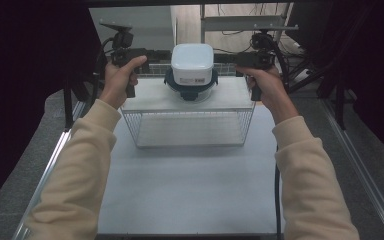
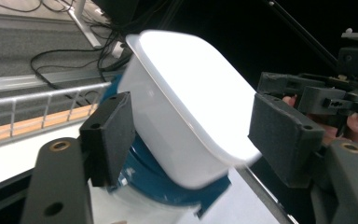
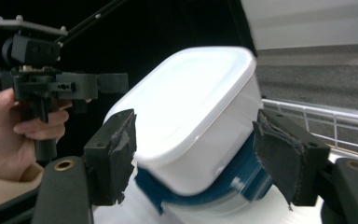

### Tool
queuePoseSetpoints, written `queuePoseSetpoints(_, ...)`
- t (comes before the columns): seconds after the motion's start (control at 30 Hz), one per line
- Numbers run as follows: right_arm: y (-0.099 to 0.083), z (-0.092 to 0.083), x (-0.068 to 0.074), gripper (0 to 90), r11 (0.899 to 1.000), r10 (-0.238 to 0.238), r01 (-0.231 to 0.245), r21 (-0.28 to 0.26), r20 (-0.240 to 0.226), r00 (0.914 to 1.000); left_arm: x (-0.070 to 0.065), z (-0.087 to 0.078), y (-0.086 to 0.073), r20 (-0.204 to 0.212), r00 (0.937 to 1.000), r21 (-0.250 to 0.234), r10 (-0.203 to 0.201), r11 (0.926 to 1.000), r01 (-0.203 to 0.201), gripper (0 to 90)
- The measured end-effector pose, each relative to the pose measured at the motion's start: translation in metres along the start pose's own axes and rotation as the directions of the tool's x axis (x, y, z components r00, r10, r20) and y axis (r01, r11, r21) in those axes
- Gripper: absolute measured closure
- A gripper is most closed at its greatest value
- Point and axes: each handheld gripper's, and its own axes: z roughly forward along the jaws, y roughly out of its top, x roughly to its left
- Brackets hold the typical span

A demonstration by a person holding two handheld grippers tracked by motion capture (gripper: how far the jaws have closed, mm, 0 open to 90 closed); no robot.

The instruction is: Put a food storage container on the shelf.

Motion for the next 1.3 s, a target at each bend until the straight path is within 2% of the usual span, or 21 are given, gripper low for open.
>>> queuePoseSetpoints(0.07, -0.004, -0.003, 0.003, 28.2, 1.000, -0.019, 0.019, -0.006, -0.006, 0.9998, -0.003, -0.004, -0.008, -0.023, 0.9990, 0.002, 0.037, 0.9993, -0.037, 28.5)
queuePoseSetpoints(0.13, -0.012, -0.006, 0.007, 26.2, 0.999, -0.048, 0.048, -0.012, -0.018, 0.9987, -0.004, -0.006, -0.014, -0.030, 0.9979, 0.009, 0.057, 0.9984, -0.057, 27.5)
queuePoseSetpoints(0.33, -0.035, -0.016, 0.017, 24.1, 0.990, -0.139, 0.139, 0.005, 0.011, 0.9903, -0.008, -0.018, -0.036, -0.046, 0.9935, 0.011, 0.104, 0.9946, -0.103, 25.7)
queuePoseSetpoints(0.4, -0.042, -0.023, 0.017, 24.1, 0.989, -0.148, 0.148, -0.017, 0.015, 0.9889, -0.011, -0.022, -0.043, -0.045, 0.9925, 0.004, 0.114, 0.9935, -0.114, 25.2)
queuePoseSetpoints(0.53, -0.061, -0.039, 0.015, 24.2, 0.984, -0.168, 0.170, -0.049, 0.042, 0.9849, -0.017, -0.032, -0.059, -0.070, 0.9854, -0.002, 0.156, 0.9877, -0.156, 25.1)
queuePoseSetpoints(0.67, -0.083, -0.059, 0.017, 24.3, 0.980, -0.185, 0.190, -0.067, 0.067, 0.9804, -0.024, -0.042, -0.083, -0.065, 0.9821, -0.014, 0.177, 0.9839, -0.178, 24.5)
queuePoseSetpoints(0.7, -0.089, -0.063, 0.018, 24.3, 0.977, -0.198, 0.204, -0.070, 0.076, 0.9772, -0.026, -0.044, -0.088, -0.070, 0.9802, -0.016, 0.185, 0.9823, -0.187, 24.4)
queuePoseSetpoints(0.73, -0.093, -0.067, 0.019, 24.3, 0.974, -0.209, 0.215, -0.073, 0.083, 0.9744, -0.029, -0.047, -0.098, -0.083, 0.9730, -0.007, 0.215, 0.9762, -0.217, 24.4)
queuePoseSetpoints(0.77, -0.101, -0.074, 0.021, 24.3, 0.969, -0.225, 0.233, -0.079, 0.098, 0.9693, -0.031, -0.048, -0.106, -0.092, 0.9690, -0.002, 0.229, 0.9731, -0.230, 23.9)
queuePoseSetpoints(0.87, -0.119, -0.082, 0.024, 24.3, 0.961, -0.253, 0.263, -0.079, 0.125, 0.9595, -0.034, -0.053, -0.124, -0.106, 0.9612, 0.011, 0.255, 0.9669, -0.255, 22.7)
queuePoseSetpoints(0.9, -0.124, -0.083, 0.024, 24.3, 0.960, -0.258, 0.269, -0.074, 0.134, 0.9568, -0.035, -0.054, -0.132, -0.113, 0.9599, 0.015, 0.257, 0.9664, -0.257, 22.5)
queuePoseSetpoints(0.97, -0.138, -0.082, 0.024, 24.3, 0.958, -0.271, 0.282, -0.054, 0.152, 0.9505, -0.036, -0.057, -0.149, -0.128, 0.9527, 0.025, 0.276, 0.9612, -0.275, 21.3)
queuePoseSetpoints(1.03, -0.151, -0.080, 0.022, 24.2, 0.957, -0.280, 0.289, -0.031, 0.159, 0.9466, -0.036, -0.059, -0.167, -0.140, 0.9481, 0.039, 0.285, 0.9584, -0.283, 20.0)
queuePoseSetpoints(1.07, -0.161, -0.078, 0.021, 23.9, 0.957, -0.282, 0.289, -0.021, 0.154, 0.9469, -0.035, -0.060, -0.173, -0.139, 0.9477, 0.041, 0.287, 0.9579, -0.284, 19.0)
queuePoseSetpoints(1.13, -0.172, -0.075, 0.020, 23.4, 0.960, -0.276, 0.280, -0.010, 0.140, 0.9509, -0.034, -0.059, -0.187, -0.132, 0.9508, 0.053, 0.280, 0.9599, -0.275, 18.1)
queuePoseSetpoints(1.3, -0.199, -0.068, 0.019, 21.6, 0.965, -0.261, 0.262, 0.007, 0.117, 0.9582, -0.026, -0.052, -0.224, -0.135, 0.9606, 0.079, 0.243, 0.9690, -0.234, 18.0)
